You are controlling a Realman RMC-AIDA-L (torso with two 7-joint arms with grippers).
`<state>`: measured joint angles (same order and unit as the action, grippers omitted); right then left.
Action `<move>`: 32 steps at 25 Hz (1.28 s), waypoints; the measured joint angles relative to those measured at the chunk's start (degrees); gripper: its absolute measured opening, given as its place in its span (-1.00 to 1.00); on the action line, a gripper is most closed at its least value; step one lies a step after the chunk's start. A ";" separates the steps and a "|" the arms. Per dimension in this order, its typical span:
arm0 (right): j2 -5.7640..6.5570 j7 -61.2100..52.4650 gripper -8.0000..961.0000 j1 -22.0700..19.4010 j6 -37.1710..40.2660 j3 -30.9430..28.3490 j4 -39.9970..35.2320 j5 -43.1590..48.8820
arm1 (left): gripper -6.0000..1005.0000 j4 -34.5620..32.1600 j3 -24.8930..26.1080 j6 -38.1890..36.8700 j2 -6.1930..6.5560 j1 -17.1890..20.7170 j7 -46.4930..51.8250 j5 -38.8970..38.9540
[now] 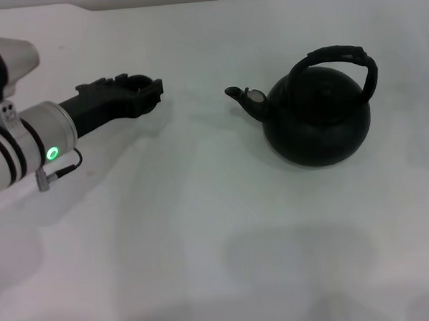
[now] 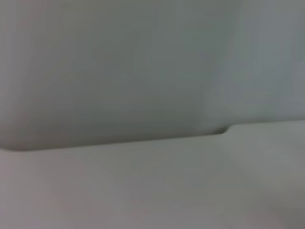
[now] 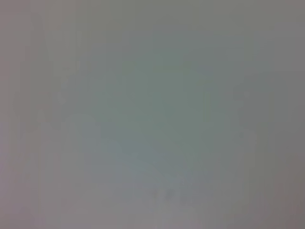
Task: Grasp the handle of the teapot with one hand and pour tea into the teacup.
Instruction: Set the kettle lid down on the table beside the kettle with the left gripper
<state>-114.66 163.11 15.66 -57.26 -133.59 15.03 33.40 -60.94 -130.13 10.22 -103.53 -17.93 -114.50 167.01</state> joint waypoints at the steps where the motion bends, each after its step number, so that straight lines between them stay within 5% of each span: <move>1: -0.02 0.00 0.73 0.00 -0.01 0.00 0.00 0.00 | 0.33 2.18 0.62 3.30 -0.23 -0.48 0.39 -0.24; 9: -0.04 0.00 0.73 0.33 -0.05 0.00 0.00 0.00 | 0.32 18.98 6.91 26.17 -1.95 -6.55 13.91 -14.13; 12: -0.04 0.00 0.73 0.80 -0.05 0.00 0.00 0.10 | 0.32 23.36 10.66 29.57 -3.37 -8.83 19.33 -22.41; 13: -0.04 0.00 0.73 0.93 -0.08 0.00 0.00 0.13 | 0.32 26.48 15.20 32.03 -5.08 -10.98 23.67 -31.11; 23: -0.20 0.00 0.73 1.21 -0.38 0.13 0.00 0.43 | 0.33 28.36 32.67 33.43 -11.41 -17.00 40.64 -66.27; 32: -0.39 0.00 0.73 0.99 -1.06 0.22 -0.18 0.04 | 0.33 28.40 34.22 33.06 -14.02 -22.61 49.23 -77.61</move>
<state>-115.04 163.11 16.65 -58.32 -133.36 14.85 33.44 -32.55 -95.92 43.28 -117.55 -40.55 -65.27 89.40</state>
